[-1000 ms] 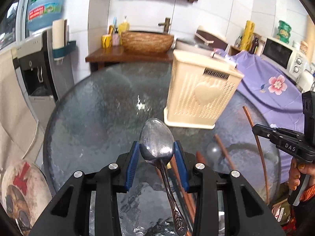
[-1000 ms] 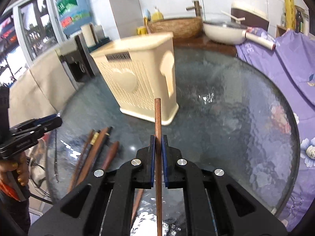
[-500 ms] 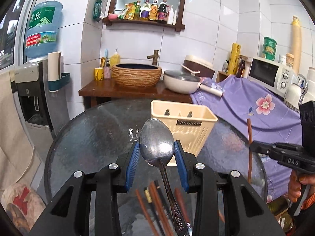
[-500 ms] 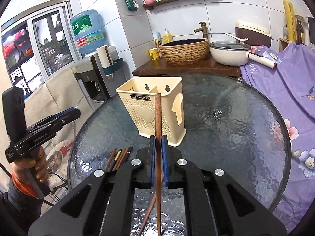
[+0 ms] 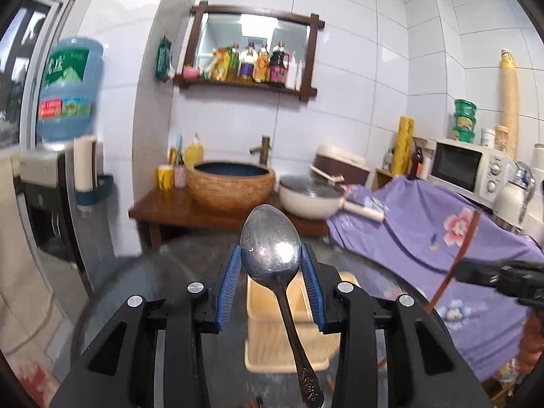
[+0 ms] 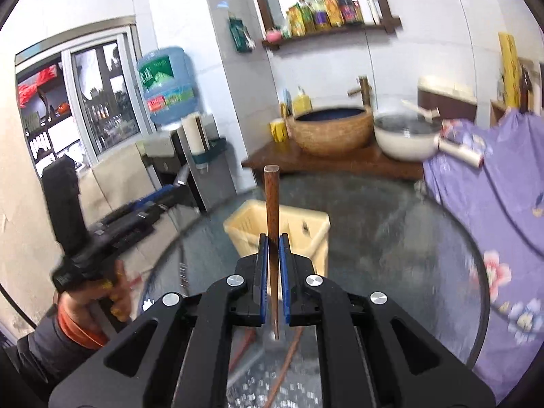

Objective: Organize utensils
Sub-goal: 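Lift the spoon with the left tool while the right tool carries the chopstick toward the basket, then lower the spoon into the cream basket and open the left tool while the right tool drops the chopstick in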

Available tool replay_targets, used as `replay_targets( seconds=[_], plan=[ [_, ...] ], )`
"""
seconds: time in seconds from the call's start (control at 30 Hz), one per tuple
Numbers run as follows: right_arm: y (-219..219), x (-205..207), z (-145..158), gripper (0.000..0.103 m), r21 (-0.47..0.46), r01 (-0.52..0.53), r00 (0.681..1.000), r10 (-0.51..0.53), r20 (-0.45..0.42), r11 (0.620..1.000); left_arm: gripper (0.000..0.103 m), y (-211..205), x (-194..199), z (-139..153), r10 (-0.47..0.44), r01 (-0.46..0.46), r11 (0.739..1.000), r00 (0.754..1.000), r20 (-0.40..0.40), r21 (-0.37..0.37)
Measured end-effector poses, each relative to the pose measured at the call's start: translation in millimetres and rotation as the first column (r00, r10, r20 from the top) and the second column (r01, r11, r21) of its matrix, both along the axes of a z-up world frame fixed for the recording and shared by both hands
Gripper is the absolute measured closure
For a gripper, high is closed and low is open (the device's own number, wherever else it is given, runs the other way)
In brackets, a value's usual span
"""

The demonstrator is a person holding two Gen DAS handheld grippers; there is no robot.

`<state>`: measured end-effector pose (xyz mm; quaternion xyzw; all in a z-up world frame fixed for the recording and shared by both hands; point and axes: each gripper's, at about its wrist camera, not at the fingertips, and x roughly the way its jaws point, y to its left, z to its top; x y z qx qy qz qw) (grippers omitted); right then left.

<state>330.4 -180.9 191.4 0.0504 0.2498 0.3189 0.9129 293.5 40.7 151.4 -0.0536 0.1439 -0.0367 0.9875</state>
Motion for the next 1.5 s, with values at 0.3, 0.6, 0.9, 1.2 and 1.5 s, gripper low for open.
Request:
replay_targets(
  seconds=[0.3, 0.6, 0.9, 1.2, 1.5],
  plan=[
    [9, 45, 81, 0.096, 0.059, 0.050, 0.995, -0.055, 0.081, 0.997, 0.067, -1, 58, 39, 0.092, -0.094, 0.996, 0.991, 0.094, 0.013],
    [28, 86, 44, 0.096, -0.003, 0.118, 0.990, -0.117, 0.075, 0.993, 0.067, -4, 84, -9, 0.100, -0.101, 0.995, 0.994, 0.041, 0.021],
    [48, 81, -26, 0.096, -0.088, 0.098, 0.995, -0.095, 0.038, 0.991, 0.067, -5, 68, -40, 0.056, -0.057, 0.998, 0.998, 0.004, 0.042],
    [52, 74, -54, 0.096, -0.149, 0.120, 0.993, -0.116, 0.035, 0.982, 0.067, -13, 60, -64, -0.006, 0.010, 0.998, 0.998, -0.066, 0.063],
    [48, 81, -77, 0.094, -0.161, 0.163, 0.986, -0.165, 0.001, 0.973, 0.051, -13, 53, -67, -0.018, 0.024, 0.996, 0.997, -0.073, 0.085]
  ],
)
